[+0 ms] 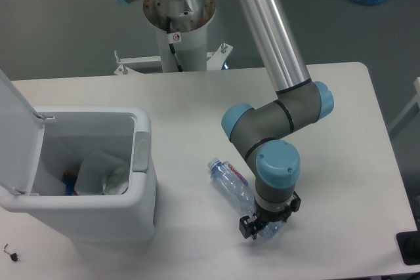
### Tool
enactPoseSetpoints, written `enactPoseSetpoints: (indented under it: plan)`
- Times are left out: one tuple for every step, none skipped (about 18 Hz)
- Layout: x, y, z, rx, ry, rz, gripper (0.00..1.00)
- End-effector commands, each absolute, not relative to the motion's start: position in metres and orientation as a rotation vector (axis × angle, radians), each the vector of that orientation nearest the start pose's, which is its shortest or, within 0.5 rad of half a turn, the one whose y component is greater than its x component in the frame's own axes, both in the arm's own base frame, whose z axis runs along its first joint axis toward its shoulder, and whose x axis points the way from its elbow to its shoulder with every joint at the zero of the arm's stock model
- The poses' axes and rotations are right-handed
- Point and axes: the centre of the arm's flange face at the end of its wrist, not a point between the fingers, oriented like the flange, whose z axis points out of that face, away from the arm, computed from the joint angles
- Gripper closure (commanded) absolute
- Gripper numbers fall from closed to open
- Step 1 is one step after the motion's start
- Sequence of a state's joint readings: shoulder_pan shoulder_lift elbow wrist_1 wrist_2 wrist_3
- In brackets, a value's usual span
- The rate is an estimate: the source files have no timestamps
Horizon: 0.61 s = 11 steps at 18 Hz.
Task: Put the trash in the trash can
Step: 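Close the gripper around the bottle's body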
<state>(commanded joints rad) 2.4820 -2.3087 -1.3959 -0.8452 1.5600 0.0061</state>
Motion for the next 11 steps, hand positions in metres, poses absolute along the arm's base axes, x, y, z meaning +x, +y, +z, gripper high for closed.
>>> enactPoseSetpoints:
  plan:
    - [-0.4962, 0.5548, 0.1855, -2.689, -1.306, 0.093, 0.27]
    - [-0.4963, 0.5547, 0.1855, -2.69, -1.306, 0.096, 0.27]
    - [-0.4962, 0.5546, 0.1853, -2.691, -1.307, 0.095, 0.27]
    - [-0.4963, 0.5547, 0.1855, -2.69, -1.306, 0.096, 0.27]
    - [-0.4958, 0.5543, 0.1858, -2.691, -1.307, 0.095, 0.29]
    - [-0.4958, 0.5543, 0.1858, -2.691, -1.307, 0.095, 0.29]
    - [-0.4958, 0.5543, 0.1858, -2.691, -1.307, 0.095, 0.3]
    - [-0.4957, 0.5543, 0.1869, -2.69, -1.306, 0.096, 0.31]
    - [-0.4957, 0.5543, 0.188, -2.688, -1.306, 0.097, 0.32]
    - [-0.4957, 0.5542, 0.1891, -2.687, -1.305, 0.097, 0.32]
    - [-0.4952, 0.5539, 0.1894, -2.688, -1.306, 0.097, 0.33]
